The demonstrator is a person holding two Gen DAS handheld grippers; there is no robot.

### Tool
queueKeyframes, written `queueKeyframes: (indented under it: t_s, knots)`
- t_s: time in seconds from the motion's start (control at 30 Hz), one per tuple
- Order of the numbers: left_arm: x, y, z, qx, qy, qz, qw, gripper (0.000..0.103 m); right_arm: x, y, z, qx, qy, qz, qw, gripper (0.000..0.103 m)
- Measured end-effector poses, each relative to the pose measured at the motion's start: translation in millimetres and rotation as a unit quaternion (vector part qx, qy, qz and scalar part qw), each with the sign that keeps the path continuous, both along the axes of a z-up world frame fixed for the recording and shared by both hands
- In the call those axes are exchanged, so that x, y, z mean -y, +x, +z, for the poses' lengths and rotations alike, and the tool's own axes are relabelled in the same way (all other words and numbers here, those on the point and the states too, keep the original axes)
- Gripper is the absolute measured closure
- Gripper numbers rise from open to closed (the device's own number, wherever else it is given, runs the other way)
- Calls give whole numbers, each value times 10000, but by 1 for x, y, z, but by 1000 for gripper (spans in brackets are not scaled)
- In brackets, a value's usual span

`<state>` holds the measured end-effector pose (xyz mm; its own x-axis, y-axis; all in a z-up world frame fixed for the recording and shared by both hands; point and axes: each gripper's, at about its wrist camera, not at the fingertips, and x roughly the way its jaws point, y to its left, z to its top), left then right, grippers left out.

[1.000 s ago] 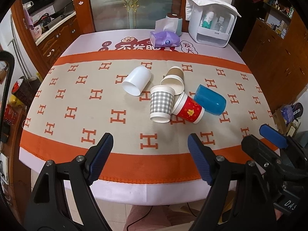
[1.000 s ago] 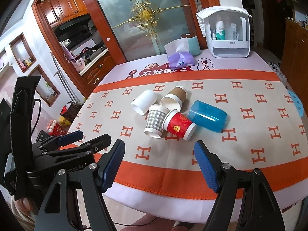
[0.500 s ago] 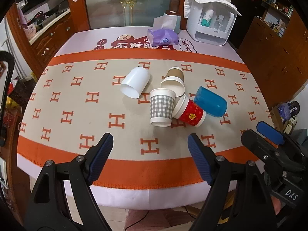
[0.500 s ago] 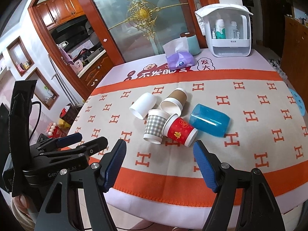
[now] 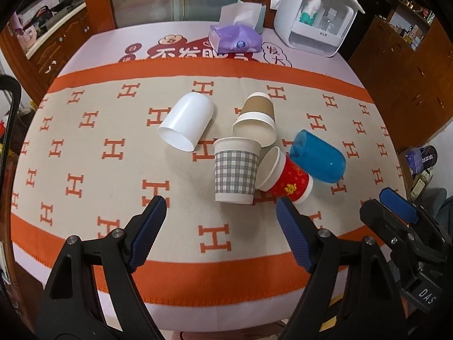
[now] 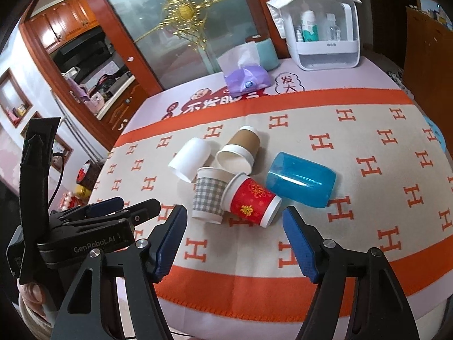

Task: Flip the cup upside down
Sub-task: 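Close the right tool on the grey-checked cup and lift it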

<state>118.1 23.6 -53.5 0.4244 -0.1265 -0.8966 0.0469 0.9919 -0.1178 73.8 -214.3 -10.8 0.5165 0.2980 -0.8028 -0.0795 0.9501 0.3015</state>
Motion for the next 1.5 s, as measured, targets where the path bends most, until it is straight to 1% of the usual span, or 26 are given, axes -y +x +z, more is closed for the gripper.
queueKeyframes:
  t_s: [0.17,0.3,0.4,0.5,0.67,0.87,0.97,1.13,1.2,1.3,1.37,1.5]
  knots:
    - [0,26,-26,-255,-124,-21,9996,25,2,22,-24,-230,-28,-125,9997,32]
    - [-2,52,-57,-658,-343,31,9972,25,1,37,-46,-397,-21,-210,9990,32]
    - [-6,66,-78,-858,-469,129,9951,25,0,48,-63,-528,-20,-267,9982,32]
    - [-8,77,-92,-938,-544,186,9939,25,1,56,-79,-668,-1,-324,9972,32]
    - [-6,92,-111,-1093,-519,175,9925,25,2,67,-100,-860,22,-398,9955,32]
    - [-1,99,-121,-1161,-601,151,9913,25,3,76,-118,-1041,39,-463,9935,33]
    - [0,103,-126,-1181,-559,159,9913,25,3,79,-123,-1115,61,-485,9926,34]
    - [-1,109,-133,-1229,-605,203,9904,26,2,83,-129,-1185,70,-513,9916,34]
    - [-2,111,-135,-1222,-655,228,9901,28,2,84,-131,-1211,81,-527,9912,34]
    - [-3,111,-138,-1229,-733,246,9894,36,3,84,-132,-1234,85,-545,9908,34]
    - [-3,111,-140,-1241,-771,242,9890,42,2,84,-132,-1233,81,-554,9908,34]
    - [-5,108,-138,-1135,-769,270,9902,43,2,84,-130,-1229,86,-559,9908,34]
